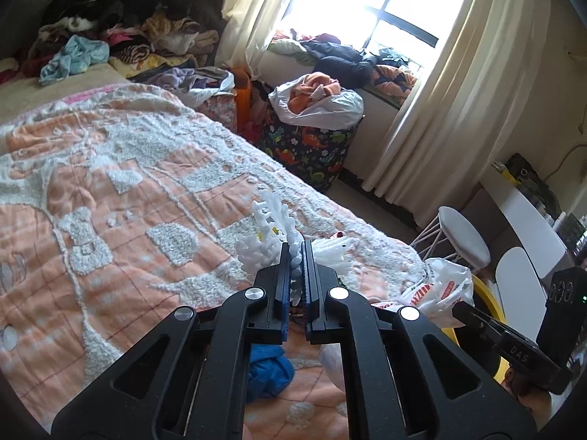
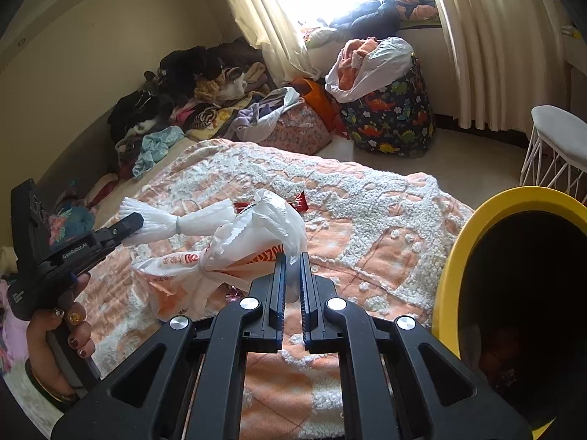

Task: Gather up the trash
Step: 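Carry the white bag and white foam mesh over the yellow bin with both tools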

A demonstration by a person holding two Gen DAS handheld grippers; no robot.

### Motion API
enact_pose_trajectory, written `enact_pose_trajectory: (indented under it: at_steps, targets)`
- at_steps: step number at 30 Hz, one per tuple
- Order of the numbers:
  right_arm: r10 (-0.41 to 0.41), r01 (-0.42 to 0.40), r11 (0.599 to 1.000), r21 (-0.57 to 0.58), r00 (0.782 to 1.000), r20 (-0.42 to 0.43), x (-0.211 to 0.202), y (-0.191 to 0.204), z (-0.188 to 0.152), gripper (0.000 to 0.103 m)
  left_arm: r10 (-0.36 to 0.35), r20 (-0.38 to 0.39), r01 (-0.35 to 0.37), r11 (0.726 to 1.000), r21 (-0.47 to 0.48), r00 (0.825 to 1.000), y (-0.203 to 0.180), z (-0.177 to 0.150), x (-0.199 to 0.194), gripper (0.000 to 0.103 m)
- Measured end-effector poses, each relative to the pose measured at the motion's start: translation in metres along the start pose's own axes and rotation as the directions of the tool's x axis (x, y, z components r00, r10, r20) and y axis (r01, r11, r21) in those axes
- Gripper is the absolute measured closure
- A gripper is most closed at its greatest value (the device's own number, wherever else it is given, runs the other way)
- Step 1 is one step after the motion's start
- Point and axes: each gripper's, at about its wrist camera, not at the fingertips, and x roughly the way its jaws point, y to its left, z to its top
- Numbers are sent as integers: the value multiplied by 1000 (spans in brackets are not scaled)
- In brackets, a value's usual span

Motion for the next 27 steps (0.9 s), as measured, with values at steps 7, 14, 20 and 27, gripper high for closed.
enact_pose_trajectory:
  at_steps: [7,14,20,27]
  targets:
    - [-8,7,1000,22,999,31,-16,-9,0,96,-17,5,17,1000,22,1000,-15,1,-3,101]
    - [-20,17,999,50,998,65,-34,-21,1,96,-35,5,35,998,51,999,-30,0,-3,101]
    - [-34,26,997,79,994,100,-51,-35,4,96,-52,1,51,996,76,999,-45,-2,-2,101]
    - [-65,47,991,123,987,149,-74,-53,7,96,-71,-9,72,992,101,997,-61,-5,0,101]
